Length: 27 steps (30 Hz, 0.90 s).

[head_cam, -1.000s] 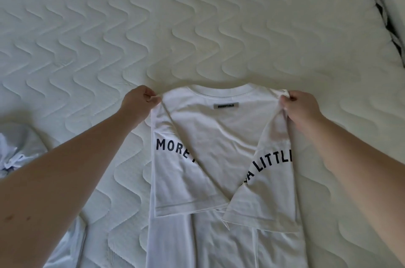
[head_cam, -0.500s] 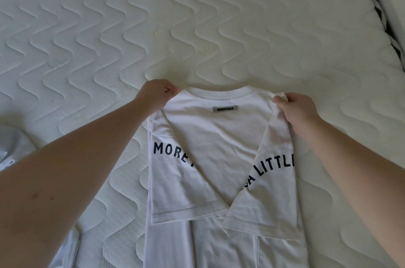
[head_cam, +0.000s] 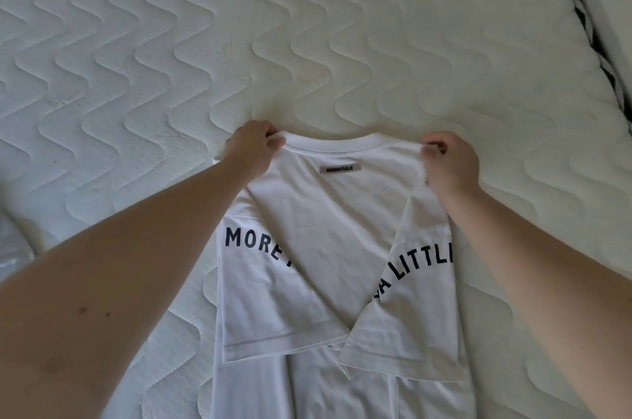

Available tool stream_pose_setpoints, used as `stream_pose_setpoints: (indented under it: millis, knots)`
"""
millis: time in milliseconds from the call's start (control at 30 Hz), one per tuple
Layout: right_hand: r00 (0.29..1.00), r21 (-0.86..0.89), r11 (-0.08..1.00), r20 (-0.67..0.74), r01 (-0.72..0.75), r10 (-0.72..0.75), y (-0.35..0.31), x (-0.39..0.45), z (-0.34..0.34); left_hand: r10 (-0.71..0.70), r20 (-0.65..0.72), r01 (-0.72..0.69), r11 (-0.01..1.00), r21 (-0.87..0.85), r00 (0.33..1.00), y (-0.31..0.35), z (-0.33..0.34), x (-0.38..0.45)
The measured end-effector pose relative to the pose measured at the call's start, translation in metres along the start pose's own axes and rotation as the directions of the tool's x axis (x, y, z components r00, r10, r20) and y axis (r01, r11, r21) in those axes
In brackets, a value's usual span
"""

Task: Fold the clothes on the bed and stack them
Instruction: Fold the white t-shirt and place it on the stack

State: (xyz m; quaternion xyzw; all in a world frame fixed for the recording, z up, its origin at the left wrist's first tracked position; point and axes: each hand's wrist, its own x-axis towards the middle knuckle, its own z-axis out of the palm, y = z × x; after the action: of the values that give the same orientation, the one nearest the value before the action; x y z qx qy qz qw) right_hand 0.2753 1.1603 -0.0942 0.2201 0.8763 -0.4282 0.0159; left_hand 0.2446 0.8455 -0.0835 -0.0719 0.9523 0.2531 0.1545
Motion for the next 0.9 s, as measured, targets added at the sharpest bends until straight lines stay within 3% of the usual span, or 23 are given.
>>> stream_pose_setpoints:
  millis: [100,167,233,333,533,733,900]
  knots:
    - [0.986,-0.178,0.977,0.137,0.118,-0.094,-0.019,0.006,0.004,0.007,0.087,-0.001,0.998,-0.060,0.996,-0.006,-0.003,0.002]
    - [0.966,-0.390,0.898,0.230,0.205,-0.121,-0.031,0.010,0.010,0.035,0.132,-0.027,0.998,-0.056,0.991,-0.010,-0.006,0.002]
    - [0.952,-0.487,0.841,0.290,0.237,-0.100,-0.040,0.014,0.016,0.042,0.138,-0.035,0.998,-0.048,0.990,-0.012,-0.006,0.003]
    - [0.955,-0.475,0.855,0.287,0.208,-0.073,-0.048,0.019,0.023,0.033,0.106,-0.026,0.998,-0.064,0.994,-0.012,-0.003,0.002]
    - [0.965,-0.390,0.892,0.212,0.229,-0.155,-0.045,0.021,0.033,0.040,0.075,-0.030,0.991,-0.127,0.996,-0.015,0.004,0.002]
    - [0.942,-0.585,0.744,0.131,0.325,-0.309,-0.040,0.013,0.034,0.006,0.070,-0.002,0.998,-0.067,0.998,-0.014,0.008,0.008]
    - [0.899,-0.560,0.718,0.125,0.413,-0.419,-0.031,-0.047,0.008,0.012,0.072,-0.013,1.000,0.014,0.997,-0.008,0.006,0.007]
